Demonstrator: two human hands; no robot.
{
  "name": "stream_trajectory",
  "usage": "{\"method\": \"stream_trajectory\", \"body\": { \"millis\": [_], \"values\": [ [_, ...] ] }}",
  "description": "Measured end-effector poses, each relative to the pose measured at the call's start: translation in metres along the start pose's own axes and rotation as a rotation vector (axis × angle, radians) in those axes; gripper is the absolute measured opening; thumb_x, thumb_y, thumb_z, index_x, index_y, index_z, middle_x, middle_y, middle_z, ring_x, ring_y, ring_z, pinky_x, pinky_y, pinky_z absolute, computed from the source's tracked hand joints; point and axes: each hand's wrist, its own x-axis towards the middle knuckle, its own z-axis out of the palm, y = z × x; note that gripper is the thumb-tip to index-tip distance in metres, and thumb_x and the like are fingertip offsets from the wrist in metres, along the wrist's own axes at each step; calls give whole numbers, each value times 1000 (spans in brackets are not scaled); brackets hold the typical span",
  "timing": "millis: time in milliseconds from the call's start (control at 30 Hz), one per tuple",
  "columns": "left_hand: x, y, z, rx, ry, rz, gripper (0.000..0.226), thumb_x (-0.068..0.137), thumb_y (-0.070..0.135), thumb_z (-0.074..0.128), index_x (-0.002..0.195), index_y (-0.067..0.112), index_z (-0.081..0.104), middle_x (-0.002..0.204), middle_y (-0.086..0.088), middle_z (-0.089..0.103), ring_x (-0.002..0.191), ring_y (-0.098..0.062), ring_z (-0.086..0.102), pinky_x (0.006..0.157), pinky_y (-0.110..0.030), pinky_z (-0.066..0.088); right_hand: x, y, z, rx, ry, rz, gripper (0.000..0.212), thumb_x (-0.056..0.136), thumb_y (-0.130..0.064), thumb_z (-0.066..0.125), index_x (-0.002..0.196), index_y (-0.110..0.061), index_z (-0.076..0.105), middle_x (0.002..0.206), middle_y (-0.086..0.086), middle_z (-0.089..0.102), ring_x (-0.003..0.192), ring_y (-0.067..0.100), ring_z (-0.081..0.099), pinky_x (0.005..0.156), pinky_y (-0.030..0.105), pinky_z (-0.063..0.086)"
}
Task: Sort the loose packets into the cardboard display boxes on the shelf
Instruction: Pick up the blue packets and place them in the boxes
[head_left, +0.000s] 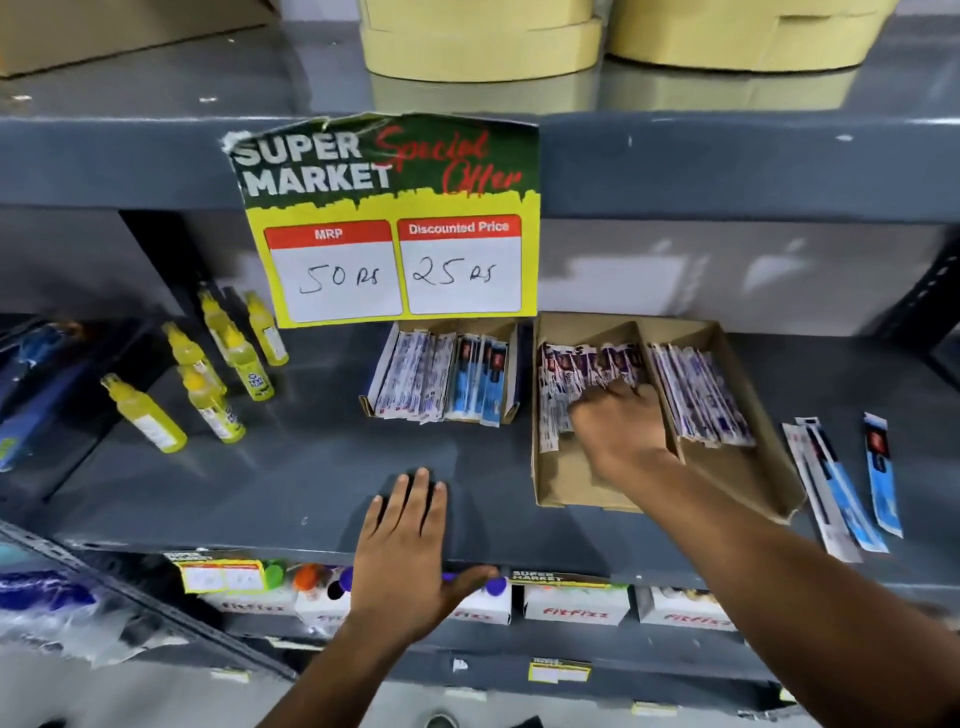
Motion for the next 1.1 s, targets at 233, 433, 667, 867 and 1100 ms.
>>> {"method": "stream_trajectory", "body": {
  "millis": [233,433,667,867,1100],
  "values": [
    [-1,-1,-1,-18,-23,22,107,76,91,23,141,8,43,150,-16,38,138,-35,34,110,-50,22,-4,0,-5,17,-104,11,32,68,-15,79,98,-19,69,94,2,71,102,27,57,92,43,41],
    [-1,-5,3,-42,32,16,107,76,88,23,134,2,50,145,-20,44,134,-38,39,106,-57,33,-50,65,-21,567,485,204,37,77,-24,46,105,-24,71,91,12,73,80,36,66,74,46,55],
    [4,-1,10,-24,39,33,108,73,86,29,131,-2,50,143,-24,45,131,-44,39,102,-61,32,-158,176,54,662,98,798,20,84,-33,61,100,-24,68,107,17,67,96,43,59,79,46,49],
    [3,3,6,1,27,21,109,75,87,22,131,-3,50,141,-25,46,130,-45,39,101,-62,33,-182,189,88,619,68,872,22,83,-45,58,95,-30,68,99,12,67,92,39,61,81,47,52],
    [0,6,-3,43,25,9,111,73,87,23,134,-3,47,144,-25,43,132,-44,38,104,-61,33,-162,210,97,795,27,974,39,79,-53,59,95,-20,70,89,10,68,90,36,62,77,41,52]
  ]
}}
